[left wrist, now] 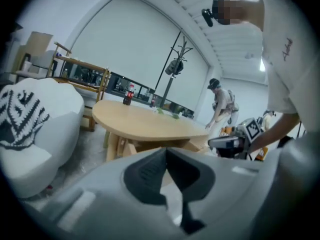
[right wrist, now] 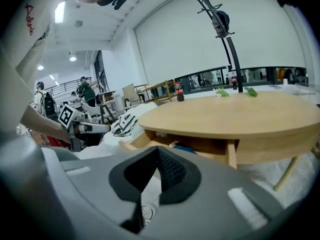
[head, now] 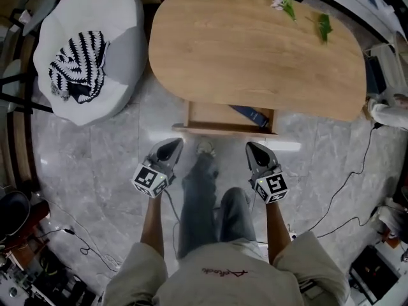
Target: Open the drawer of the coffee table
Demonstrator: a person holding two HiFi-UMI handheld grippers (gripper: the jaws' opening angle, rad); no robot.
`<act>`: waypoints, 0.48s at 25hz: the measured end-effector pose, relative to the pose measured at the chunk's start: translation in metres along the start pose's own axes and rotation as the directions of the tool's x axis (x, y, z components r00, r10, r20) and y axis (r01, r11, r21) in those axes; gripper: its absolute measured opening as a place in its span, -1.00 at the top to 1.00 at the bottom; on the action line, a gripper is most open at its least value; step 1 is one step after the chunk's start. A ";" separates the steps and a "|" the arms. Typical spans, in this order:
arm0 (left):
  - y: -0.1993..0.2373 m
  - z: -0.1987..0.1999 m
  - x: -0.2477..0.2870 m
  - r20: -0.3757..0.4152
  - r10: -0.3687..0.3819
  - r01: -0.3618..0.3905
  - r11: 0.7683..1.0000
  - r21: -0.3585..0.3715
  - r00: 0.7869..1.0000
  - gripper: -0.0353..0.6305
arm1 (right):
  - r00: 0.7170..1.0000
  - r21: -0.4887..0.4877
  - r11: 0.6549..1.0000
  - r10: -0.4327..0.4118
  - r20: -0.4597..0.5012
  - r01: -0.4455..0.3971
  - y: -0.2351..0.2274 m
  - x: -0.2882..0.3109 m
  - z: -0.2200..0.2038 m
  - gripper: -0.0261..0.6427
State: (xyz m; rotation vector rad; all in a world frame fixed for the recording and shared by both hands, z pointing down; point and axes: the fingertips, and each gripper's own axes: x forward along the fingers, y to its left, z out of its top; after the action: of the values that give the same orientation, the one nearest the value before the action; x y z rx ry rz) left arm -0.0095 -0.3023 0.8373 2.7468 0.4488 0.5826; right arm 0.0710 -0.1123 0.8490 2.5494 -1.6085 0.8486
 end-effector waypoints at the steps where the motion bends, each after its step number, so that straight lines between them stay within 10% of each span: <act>1: -0.005 0.018 -0.004 -0.005 0.000 0.000 1.000 -0.004 1.000 0.89 | 1.000 0.002 1.000 -0.010 0.000 0.010 0.000 -0.006 0.018 0.91; 12: -0.075 0.232 -0.035 -0.022 -0.046 0.046 0.998 0.036 0.999 0.89 | 0.994 0.017 0.996 -0.093 0.048 0.092 0.012 -0.088 0.229 0.91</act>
State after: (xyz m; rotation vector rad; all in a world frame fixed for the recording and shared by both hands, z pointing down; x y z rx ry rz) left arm 0.0428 -0.2976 0.5962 2.7596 0.5315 0.5976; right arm 0.1316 -0.1101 0.6109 2.6513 -1.4879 0.7985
